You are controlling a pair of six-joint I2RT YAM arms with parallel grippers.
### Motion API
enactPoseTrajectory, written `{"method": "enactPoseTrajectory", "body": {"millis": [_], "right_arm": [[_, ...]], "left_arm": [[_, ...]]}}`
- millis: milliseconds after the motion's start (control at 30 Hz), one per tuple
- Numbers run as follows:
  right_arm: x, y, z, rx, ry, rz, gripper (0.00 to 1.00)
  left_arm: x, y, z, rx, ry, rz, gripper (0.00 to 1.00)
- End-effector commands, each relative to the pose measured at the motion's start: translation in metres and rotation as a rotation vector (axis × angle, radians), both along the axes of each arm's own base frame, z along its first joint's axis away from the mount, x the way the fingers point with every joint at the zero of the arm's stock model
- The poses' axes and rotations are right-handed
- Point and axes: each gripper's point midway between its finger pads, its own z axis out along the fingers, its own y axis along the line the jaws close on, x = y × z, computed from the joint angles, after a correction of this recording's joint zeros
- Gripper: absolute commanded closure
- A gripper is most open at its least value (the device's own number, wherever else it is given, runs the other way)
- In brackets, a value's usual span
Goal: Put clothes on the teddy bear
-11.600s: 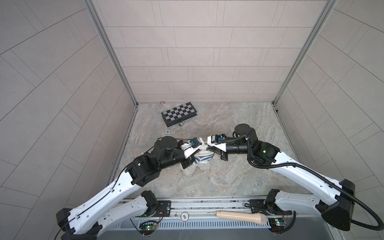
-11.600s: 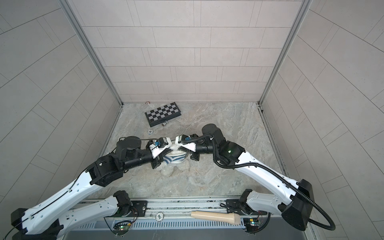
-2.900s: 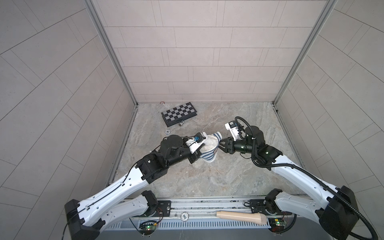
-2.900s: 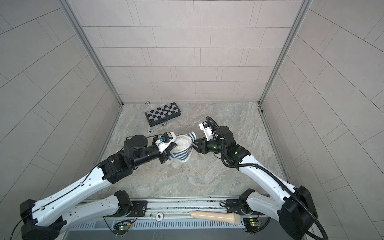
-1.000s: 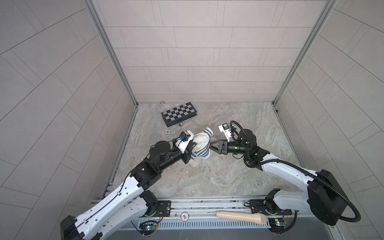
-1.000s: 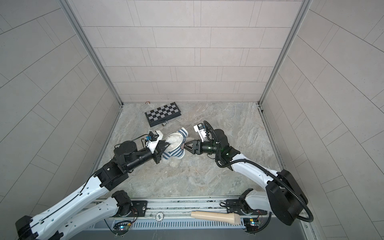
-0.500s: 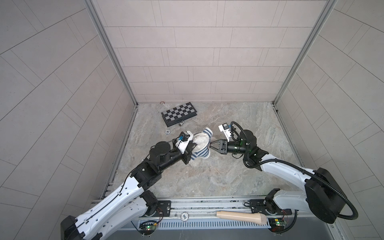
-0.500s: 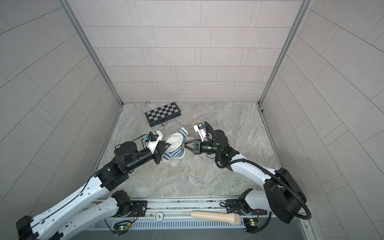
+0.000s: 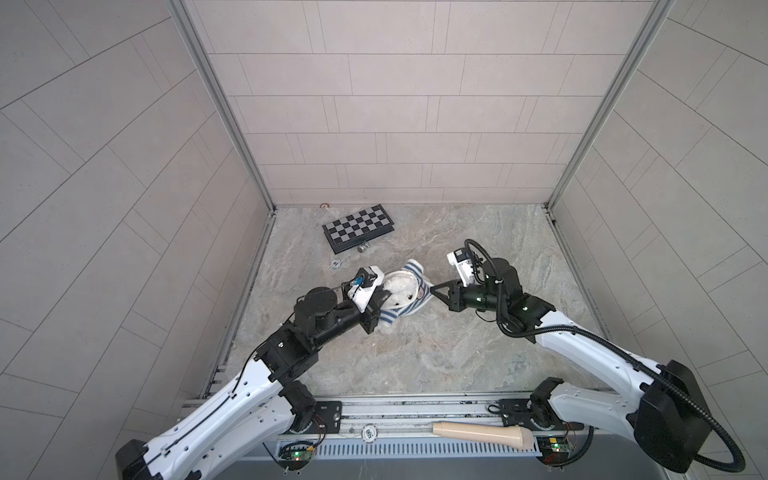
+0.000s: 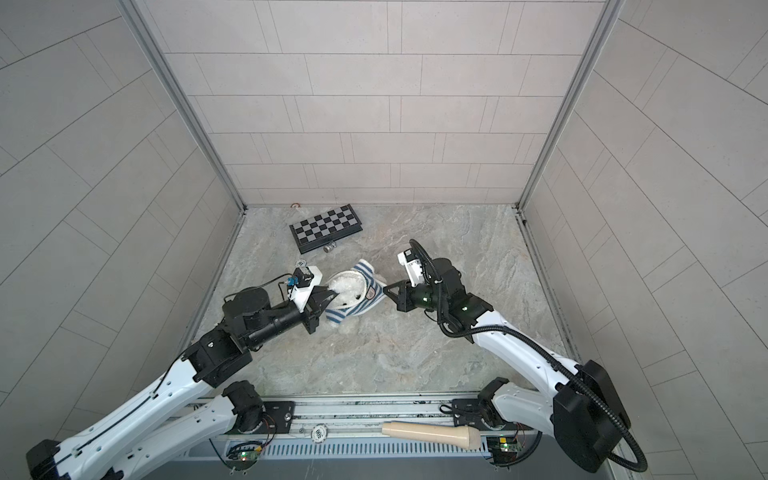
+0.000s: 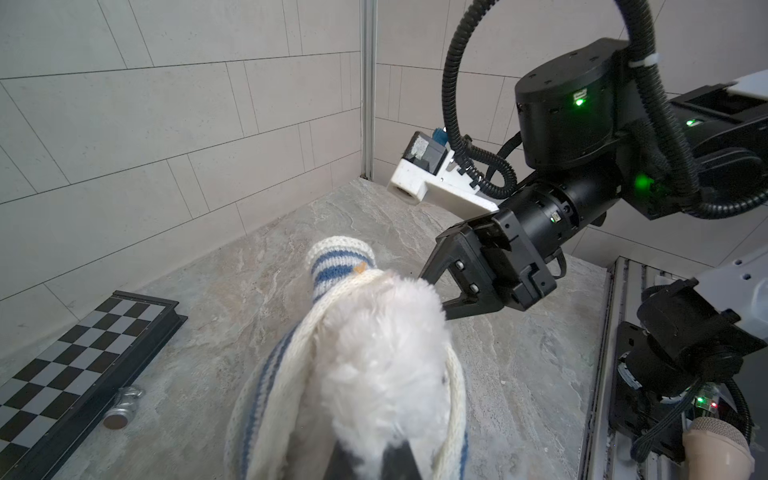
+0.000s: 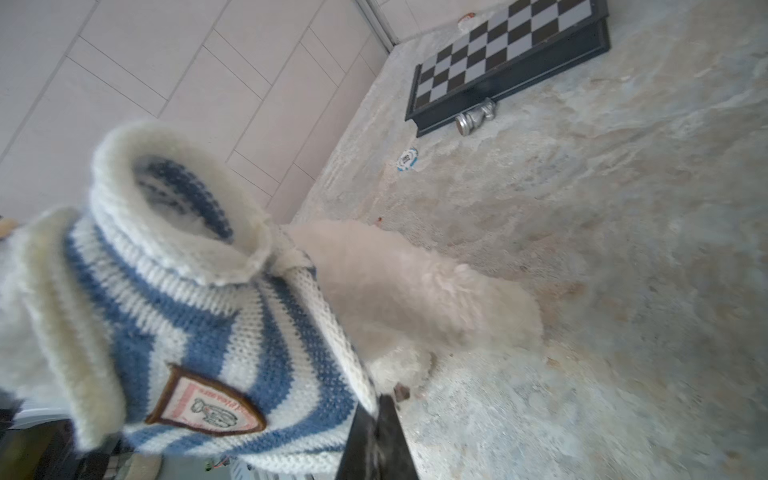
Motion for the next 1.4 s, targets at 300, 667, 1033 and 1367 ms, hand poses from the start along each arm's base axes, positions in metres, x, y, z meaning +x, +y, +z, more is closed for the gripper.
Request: {"method": "enactPoseTrajectory", "body": {"millis": [300,667,1033,1367], "right_arm": [[0.015,-0.048,-0.061,-0.249,0.060,-0.198,1.00],[0.018,-0.068,-0.064,-0.237,0.083,-0.302,1.00],[0.005,-0.047,-0.020,-0.214,-0.023,-0.182,1.00],[-0.055,-0.018,0.052,-0.140,-0.320,0.135,0.71]], "left_arm": [[-0.021,0.001,0.047,-0.140,-0.101,-0.076,1.00],[-0.049,0.000,0.055,-0.092,-0.110,-0.200,1.00],[-0.060,0.001,0.059,0.001,-0.124,-0.261,1.00],[-0.047,0.001,0.056,0.083,-0.159,-0.219,1.00]]}}
